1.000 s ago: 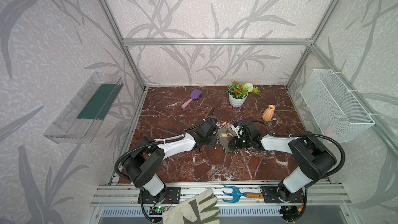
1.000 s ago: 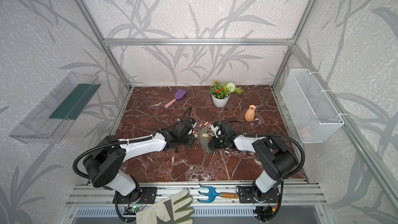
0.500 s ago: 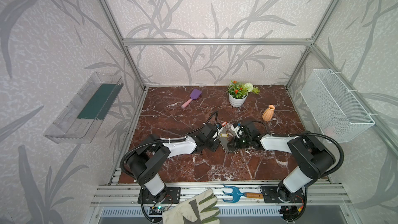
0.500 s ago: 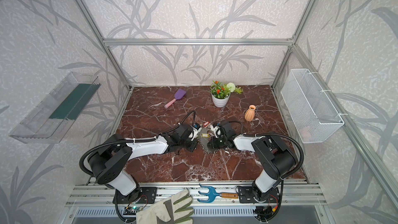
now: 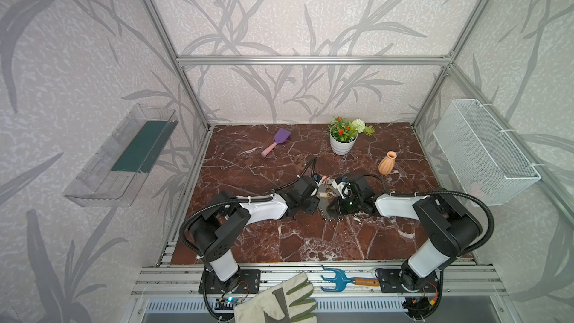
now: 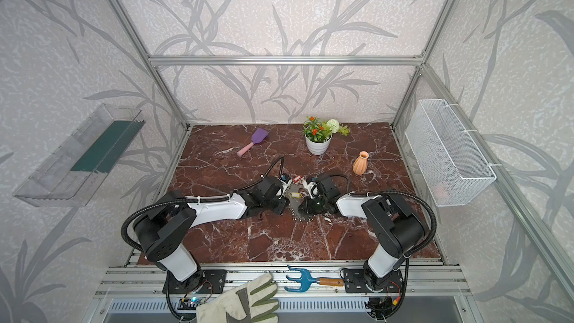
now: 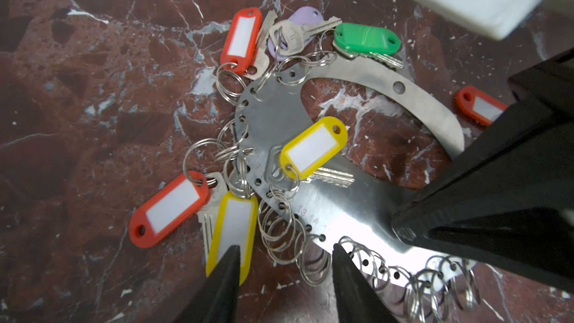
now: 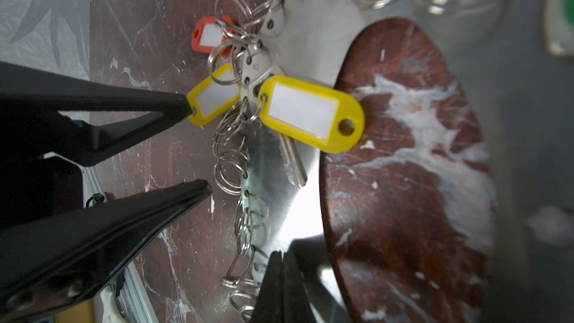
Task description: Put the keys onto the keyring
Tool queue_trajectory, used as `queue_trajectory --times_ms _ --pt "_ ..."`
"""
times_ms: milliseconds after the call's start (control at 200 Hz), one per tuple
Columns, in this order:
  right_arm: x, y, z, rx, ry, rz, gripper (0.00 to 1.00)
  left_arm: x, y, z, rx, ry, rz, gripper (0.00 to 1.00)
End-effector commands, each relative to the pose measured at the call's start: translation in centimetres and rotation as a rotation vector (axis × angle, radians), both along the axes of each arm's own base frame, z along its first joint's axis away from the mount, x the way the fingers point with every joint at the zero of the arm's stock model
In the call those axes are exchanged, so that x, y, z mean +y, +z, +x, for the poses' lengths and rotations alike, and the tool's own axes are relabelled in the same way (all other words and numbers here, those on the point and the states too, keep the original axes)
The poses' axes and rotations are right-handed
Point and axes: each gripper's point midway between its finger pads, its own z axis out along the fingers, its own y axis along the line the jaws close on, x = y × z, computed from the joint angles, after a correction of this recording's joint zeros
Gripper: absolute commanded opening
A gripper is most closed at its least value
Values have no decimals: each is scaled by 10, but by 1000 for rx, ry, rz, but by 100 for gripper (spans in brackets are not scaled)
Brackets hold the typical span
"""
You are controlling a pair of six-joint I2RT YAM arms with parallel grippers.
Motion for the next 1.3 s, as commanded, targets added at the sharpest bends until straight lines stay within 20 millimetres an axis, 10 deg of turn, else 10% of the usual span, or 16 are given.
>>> queue_trajectory --times_ms 0,1295 --pt "-6 -15 -10 51 -4 -28 0 4 -1 8 -21 33 50 49" --pt "-6 -21 -18 75 25 -22 0 40 -11 44 -31 249 173 52"
